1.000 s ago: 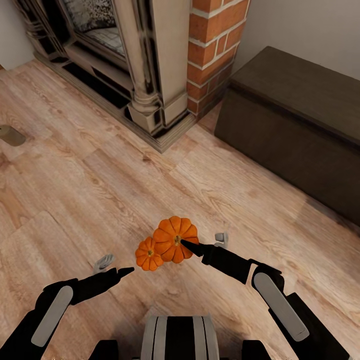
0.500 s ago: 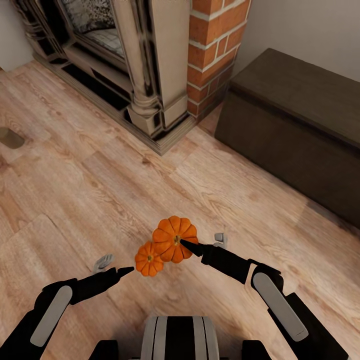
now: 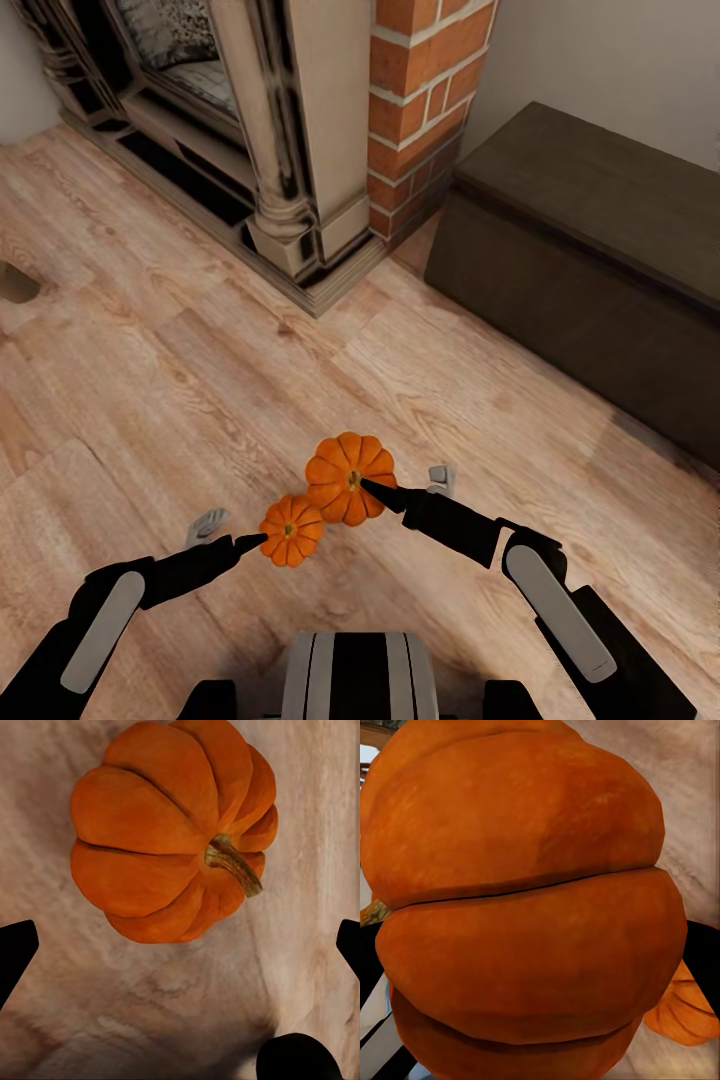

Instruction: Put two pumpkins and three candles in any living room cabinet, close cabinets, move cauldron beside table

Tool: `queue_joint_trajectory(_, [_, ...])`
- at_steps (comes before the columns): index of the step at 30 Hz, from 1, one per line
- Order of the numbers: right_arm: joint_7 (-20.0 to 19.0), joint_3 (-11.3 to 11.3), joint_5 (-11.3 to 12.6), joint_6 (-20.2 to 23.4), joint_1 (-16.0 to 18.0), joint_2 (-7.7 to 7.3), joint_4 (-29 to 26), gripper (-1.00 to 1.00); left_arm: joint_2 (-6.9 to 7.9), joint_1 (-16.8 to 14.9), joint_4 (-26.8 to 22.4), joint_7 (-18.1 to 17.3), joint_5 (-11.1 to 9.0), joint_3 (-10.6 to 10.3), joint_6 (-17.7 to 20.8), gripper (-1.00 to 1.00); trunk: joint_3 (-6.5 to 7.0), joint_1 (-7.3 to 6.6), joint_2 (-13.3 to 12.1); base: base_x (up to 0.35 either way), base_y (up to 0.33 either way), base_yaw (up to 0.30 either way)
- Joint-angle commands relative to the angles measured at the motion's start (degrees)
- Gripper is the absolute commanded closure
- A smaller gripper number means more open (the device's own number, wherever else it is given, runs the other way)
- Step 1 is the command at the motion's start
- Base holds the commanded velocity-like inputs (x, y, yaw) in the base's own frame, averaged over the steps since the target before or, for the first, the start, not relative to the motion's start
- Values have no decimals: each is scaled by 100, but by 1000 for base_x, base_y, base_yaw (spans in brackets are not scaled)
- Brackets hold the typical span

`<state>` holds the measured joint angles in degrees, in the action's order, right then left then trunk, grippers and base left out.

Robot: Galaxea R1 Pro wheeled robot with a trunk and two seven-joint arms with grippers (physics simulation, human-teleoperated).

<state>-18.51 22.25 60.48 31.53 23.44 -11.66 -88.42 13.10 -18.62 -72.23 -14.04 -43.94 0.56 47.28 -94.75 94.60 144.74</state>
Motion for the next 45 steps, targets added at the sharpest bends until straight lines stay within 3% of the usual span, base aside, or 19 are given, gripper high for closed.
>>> queue_joint_trajectory(1, [5, 1, 34, 19, 3, -3, -1, 100, 0, -2, -2, -23, 8, 6, 27, -100, -3, -1, 1, 1, -22, 0])
queue_joint_trajectory(6, [12, 0, 34, 19, 3, -3, 0, 100, 5, -2, -2, -15, 8, 26, 27, -100, -3, -1, 1, 68, -6, 0])
queue_joint_trajectory(11, [36, 4, 34, 19, 3, -3, 1, 100, -31, -1, 30, 59, 27, 402, 19, -100, -3, -1, 1, 43, 0, 0])
queue_joint_trajectory(17, [64, 7, 34, 19, 3, -3, 1, 100, -46, -2, 337, 182, 67, 426, 10, -100, -3, -1, 1, 2, 0, 0])
queue_joint_trajectory(45, [67, 6, 34, 19, 3, -3, 8, 100, -53, -2, 376, 209, 69, 436, -167, -100, -3, -1, 1, 0, -77, 0])
